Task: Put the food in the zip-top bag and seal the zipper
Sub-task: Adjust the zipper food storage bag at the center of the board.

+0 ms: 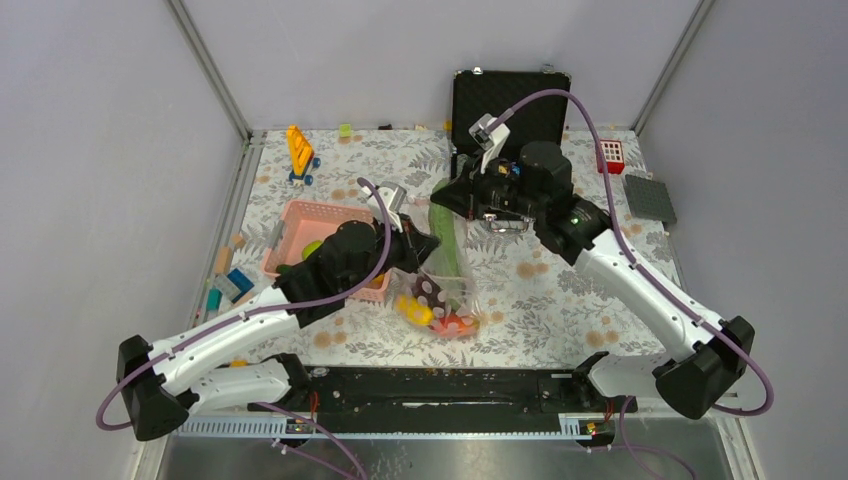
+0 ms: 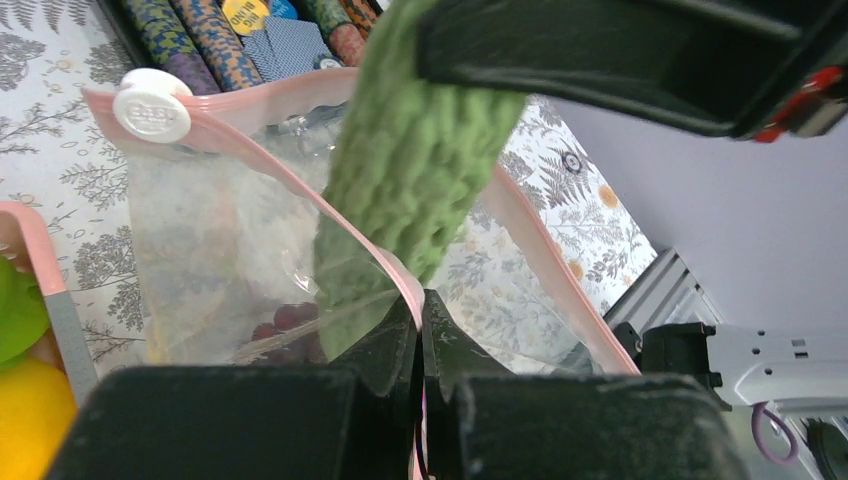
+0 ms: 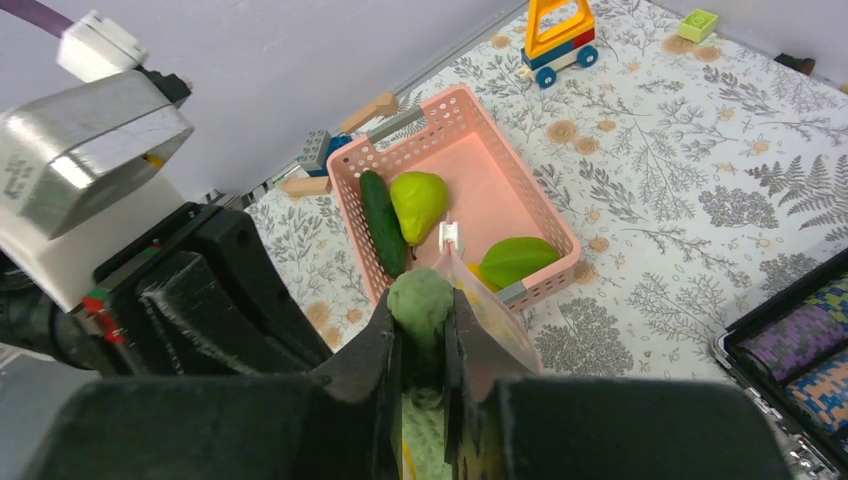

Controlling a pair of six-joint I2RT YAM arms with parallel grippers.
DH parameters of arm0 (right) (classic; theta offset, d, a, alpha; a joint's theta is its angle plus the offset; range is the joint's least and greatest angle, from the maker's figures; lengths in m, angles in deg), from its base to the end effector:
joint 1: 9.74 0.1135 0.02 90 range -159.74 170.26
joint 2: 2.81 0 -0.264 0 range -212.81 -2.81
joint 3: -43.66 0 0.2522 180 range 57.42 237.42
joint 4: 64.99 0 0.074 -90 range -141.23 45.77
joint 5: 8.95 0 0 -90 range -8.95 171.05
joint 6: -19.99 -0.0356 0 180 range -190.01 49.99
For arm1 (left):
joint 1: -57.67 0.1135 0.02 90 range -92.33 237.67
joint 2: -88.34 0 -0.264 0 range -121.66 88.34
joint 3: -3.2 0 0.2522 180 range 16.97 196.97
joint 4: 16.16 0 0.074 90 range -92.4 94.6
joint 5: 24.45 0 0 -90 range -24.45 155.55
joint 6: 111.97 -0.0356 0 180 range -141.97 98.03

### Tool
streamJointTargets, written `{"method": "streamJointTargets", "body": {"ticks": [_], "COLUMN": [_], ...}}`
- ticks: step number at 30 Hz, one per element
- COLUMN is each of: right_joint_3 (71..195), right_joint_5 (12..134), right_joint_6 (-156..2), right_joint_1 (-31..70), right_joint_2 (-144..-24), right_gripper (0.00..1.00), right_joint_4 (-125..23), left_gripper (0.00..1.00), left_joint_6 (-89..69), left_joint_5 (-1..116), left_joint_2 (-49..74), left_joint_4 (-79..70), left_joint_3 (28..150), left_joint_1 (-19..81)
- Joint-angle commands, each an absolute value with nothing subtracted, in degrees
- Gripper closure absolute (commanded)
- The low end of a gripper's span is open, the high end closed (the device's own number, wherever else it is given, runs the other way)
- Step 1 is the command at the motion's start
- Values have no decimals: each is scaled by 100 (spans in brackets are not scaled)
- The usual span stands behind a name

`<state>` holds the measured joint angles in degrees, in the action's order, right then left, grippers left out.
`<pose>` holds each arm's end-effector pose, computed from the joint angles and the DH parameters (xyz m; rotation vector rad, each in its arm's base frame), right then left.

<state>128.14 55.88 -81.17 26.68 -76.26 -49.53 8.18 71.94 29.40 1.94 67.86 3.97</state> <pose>0.2310 0.1893 0.4066 -0.7150 1.5831 0.9826 0.1462 -0.1923 0.3413 0.3020 1.8636 -0.9352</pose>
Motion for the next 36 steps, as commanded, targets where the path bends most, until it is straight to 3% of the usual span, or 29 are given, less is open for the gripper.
{"method": "streamJointTargets", "body": {"ticks": [1,13,21,31,36], "right_joint_3": [13596,15216,14101,14335,14229], "right_joint_5": [5469,5854,6276,8990,9401], "right_joint_6": [-7919,-7054,-7067,-7563,-7915], "right_joint_1": [2689,2958,3630,4174,4234], "right_joint_2": [-7478,-8248,-8036,-8405,-8631], "right_gripper": [100,100,100,100,100], "right_joint_4": [-4127,-1193,-920,-645,-486], "left_gripper": [100,100,100,100,100], "left_joint_6": [995,995,1278,1226,1165], "left_joint_5": [7784,7996,8518,8188,8067], "left_joint_2": [3203,3200,3299,3522,3578], "left_joint_4": [48,6,250,229,109], "left_joint_3": [6729,6751,6770,6854,6899], "left_joint_1": [411,407,413,410,413]}}
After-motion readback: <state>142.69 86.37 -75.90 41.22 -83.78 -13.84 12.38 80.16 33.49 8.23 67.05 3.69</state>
